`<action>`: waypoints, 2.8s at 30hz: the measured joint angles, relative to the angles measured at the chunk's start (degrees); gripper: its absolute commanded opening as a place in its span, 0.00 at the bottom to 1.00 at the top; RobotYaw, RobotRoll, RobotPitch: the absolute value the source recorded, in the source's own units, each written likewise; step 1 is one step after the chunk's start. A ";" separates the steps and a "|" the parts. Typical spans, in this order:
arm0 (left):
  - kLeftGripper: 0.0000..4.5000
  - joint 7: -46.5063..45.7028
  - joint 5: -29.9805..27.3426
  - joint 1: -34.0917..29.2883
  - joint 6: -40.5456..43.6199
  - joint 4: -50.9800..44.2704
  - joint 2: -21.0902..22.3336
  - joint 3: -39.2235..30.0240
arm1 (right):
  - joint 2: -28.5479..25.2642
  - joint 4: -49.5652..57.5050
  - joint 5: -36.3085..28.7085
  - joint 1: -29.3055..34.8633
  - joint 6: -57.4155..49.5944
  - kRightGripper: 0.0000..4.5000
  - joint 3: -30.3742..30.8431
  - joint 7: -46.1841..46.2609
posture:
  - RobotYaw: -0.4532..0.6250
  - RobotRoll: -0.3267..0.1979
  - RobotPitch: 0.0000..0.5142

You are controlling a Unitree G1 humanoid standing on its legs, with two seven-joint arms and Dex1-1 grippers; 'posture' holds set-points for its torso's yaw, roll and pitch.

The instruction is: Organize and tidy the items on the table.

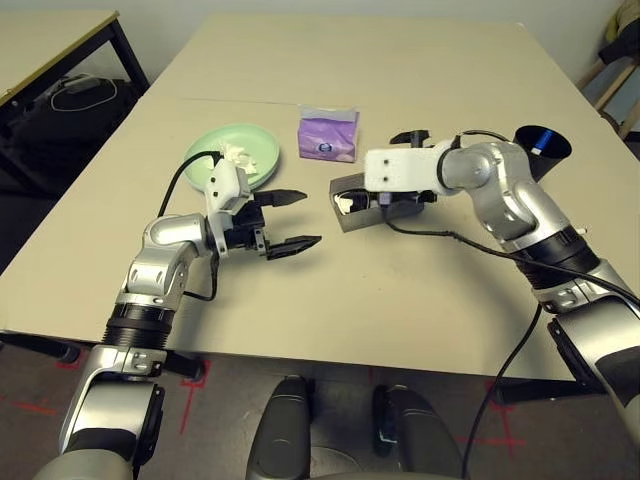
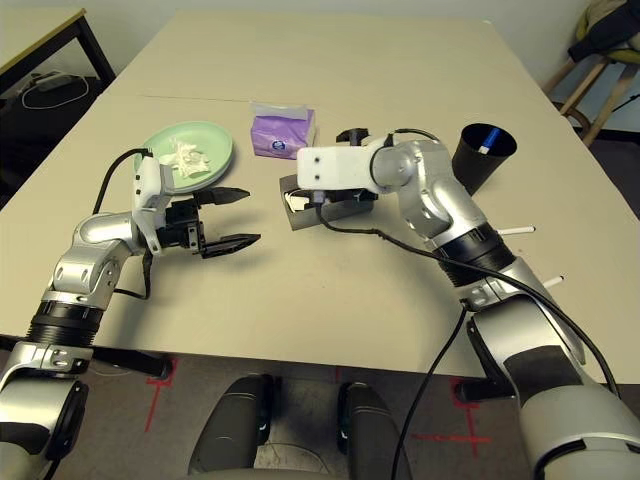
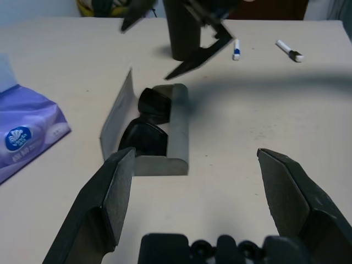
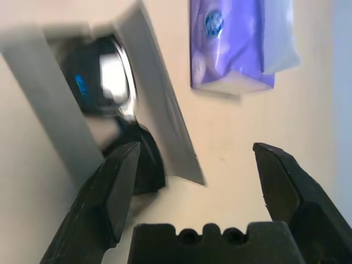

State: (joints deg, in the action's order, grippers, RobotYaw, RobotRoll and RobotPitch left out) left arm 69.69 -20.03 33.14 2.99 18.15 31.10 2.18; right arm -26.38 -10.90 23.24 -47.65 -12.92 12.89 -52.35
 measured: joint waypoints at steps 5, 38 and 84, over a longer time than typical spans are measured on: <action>1.00 0.30 0.08 0.55 -0.52 3.10 -0.36 0.01 | 3.86 1.99 -13.03 7.11 -4.95 0.99 -10.17 2.87 | 0.53 0.62 0.17; 1.00 -0.02 3.39 6.55 -9.50 19.10 -3.22 -0.04 | 2.03 -7.58 -39.10 26.07 17.81 0.99 -21.96 -1.12 | 0.54 0.62 0.20; 0.01 -30.25 19.53 26.74 -15.33 50.46 -12.45 -2.13 | 2.32 2.27 -42.18 26.84 8.74 1.00 -18.50 3.47 | 0.51 0.62 0.21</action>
State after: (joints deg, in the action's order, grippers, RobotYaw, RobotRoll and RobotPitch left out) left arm 39.44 -0.50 59.88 -12.34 68.61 18.65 0.05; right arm -24.06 -8.62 -18.95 -20.81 -4.18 -5.61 -48.88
